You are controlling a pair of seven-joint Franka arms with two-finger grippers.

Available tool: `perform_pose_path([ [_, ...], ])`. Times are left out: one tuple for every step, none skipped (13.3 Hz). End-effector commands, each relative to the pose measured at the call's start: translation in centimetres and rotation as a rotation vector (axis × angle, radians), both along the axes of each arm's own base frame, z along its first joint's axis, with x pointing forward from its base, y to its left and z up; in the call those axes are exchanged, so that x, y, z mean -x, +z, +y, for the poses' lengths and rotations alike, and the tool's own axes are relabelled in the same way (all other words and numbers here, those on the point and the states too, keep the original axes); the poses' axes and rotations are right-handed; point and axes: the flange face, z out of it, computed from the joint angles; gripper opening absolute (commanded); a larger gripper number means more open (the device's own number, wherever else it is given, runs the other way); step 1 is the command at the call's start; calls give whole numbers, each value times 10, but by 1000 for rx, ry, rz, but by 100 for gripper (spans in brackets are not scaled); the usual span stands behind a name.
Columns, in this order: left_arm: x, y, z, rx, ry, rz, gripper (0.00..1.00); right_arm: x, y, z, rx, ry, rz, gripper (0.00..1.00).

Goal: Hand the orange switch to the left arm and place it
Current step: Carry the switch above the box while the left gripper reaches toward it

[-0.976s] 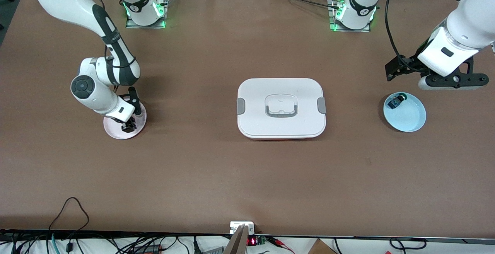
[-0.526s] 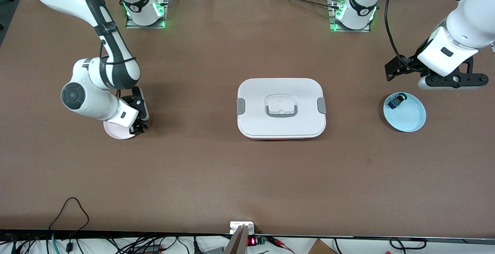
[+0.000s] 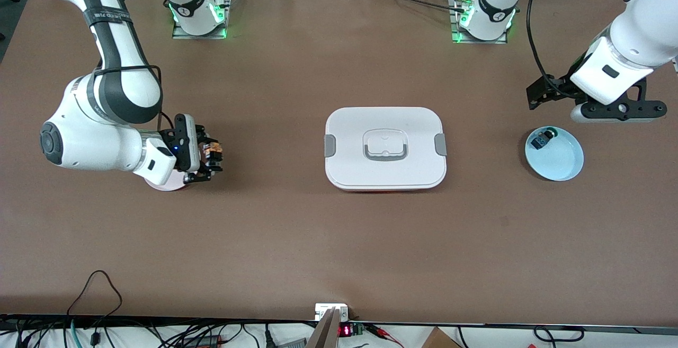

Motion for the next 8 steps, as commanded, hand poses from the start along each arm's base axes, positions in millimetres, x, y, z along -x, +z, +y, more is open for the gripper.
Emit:
perform_pose_path([
  [0, -4, -7, 67, 10, 66, 100, 4, 6, 47, -108, -88, 96, 0],
  [1, -6, -12, 107, 13, 84, 100, 9, 9, 66, -148, -128, 139, 0],
  [4, -7, -18, 161, 12, 112, 100, 14, 10, 82, -180, -148, 177, 0],
  [5, -13, -23, 230, 18, 160, 100, 19, 11, 98, -222, -163, 211, 0],
  [6, -19, -27, 300, 24, 211, 100, 21, 13, 111, -284, -183, 237, 0],
  [7, -23, -30, 351, 27, 249, 100, 22, 14, 121, -340, -208, 264, 0],
  [5, -28, -32, 397, 35, 270, 100, 23, 13, 131, -389, -230, 286, 0],
  [4, -30, -35, 428, 35, 281, 100, 26, 16, 145, -446, -249, 309, 0],
])
